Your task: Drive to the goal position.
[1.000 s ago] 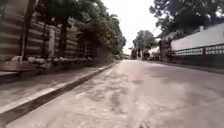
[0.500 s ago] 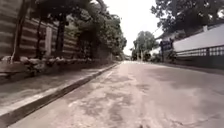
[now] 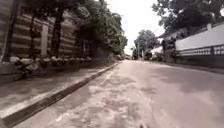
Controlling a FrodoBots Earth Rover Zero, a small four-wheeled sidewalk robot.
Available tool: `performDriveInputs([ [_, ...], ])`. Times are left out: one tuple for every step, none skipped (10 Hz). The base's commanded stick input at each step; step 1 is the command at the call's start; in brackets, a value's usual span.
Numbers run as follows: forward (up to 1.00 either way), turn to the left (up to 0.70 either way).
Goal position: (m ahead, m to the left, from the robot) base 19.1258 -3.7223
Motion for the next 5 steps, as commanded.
performDriveInputs([
  [0.70, 0.00],
  [0.70, 0.00],
  [0.70, 0.00],
  [0.70, 0.00],
  [0.70, -0.08],
])
